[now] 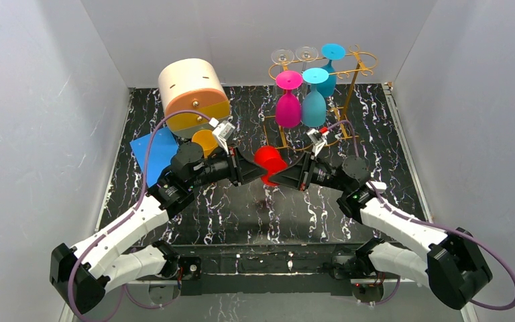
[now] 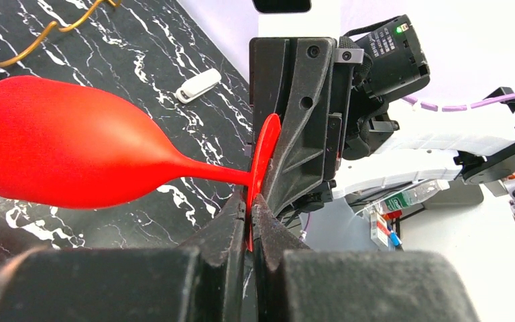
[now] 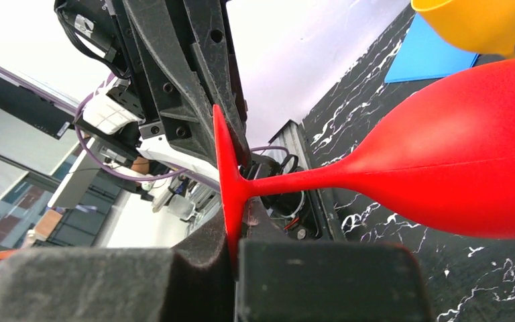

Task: Take the wine glass off the wine glass rack
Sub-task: Place the wine glass at the center of the board.

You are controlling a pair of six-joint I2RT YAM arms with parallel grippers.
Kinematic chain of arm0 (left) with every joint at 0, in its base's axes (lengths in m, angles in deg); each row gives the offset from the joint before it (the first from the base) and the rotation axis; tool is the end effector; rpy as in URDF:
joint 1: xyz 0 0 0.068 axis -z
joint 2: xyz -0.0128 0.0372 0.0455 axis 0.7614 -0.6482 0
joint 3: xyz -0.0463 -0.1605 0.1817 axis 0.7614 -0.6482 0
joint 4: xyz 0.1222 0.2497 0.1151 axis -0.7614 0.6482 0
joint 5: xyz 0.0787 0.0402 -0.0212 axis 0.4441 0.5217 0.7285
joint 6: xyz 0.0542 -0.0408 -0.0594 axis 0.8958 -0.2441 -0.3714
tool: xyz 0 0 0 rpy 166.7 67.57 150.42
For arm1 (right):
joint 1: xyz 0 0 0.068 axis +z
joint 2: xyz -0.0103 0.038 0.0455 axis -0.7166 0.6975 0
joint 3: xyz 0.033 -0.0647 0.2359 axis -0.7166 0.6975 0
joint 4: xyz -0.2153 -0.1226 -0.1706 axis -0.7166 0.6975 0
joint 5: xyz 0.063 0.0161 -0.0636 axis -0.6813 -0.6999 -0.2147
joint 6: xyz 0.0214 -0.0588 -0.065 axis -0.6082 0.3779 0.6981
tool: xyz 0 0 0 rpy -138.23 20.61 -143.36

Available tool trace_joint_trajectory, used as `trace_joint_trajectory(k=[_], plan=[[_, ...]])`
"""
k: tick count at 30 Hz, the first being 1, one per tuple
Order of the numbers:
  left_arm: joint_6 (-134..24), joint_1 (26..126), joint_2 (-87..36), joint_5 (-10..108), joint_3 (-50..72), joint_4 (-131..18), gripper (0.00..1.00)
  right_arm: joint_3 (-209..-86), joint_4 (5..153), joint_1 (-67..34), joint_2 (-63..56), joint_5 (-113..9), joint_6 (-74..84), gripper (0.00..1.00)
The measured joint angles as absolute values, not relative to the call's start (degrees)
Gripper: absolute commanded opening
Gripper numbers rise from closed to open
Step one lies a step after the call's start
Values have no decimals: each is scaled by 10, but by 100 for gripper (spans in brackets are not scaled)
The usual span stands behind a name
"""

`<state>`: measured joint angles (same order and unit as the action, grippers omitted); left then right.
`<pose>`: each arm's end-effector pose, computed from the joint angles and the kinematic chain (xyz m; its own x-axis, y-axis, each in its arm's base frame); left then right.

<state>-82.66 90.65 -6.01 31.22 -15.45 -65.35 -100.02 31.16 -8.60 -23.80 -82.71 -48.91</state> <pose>0.2233 -0.2413 0.3204 -0.5717 -0.2511 -0.7811 0.7215 0.2993 -0.6243 0.2170 0.2273 0.2528 -0.7306 0.3063 -0.6103 -0.6434 -0.0093 0.7655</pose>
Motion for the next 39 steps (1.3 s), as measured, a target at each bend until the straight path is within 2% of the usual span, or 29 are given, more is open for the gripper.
trace_joint_trajectory(k=[3,4,6,9,13,17,23,28,33,39], plan=[[-827,908,-61,308,-155,-662,2,-989,306,-86,-255,-816,-478,1],[-827,908,-61,306,-155,-663,9,-984,303,-85,-260,-812,-475,1],[-827,910,-64,305,-155,-664,30,-978,298,-84,-264,-808,-469,1],[-818,910,-65,314,-155,-658,54,-970,290,-83,-265,-808,-452,1],[-797,909,-65,341,-138,-617,73,-960,272,-84,-265,-834,-411,1],[-777,910,-38,423,-123,-556,97,-952,275,-82,-264,-876,-323,1],[-771,906,44,579,-119,-495,98,-953,347,-52,-252,-915,-144,1],[-763,906,9,653,-69,-432,98,-955,460,-12,-265,-938,83,1],[-763,886,-47,656,-40,-382,98,-958,581,36,-304,-948,390,1],[-768,783,-57,565,-12,-356,98,-958,647,58,-312,-892,595,1]])
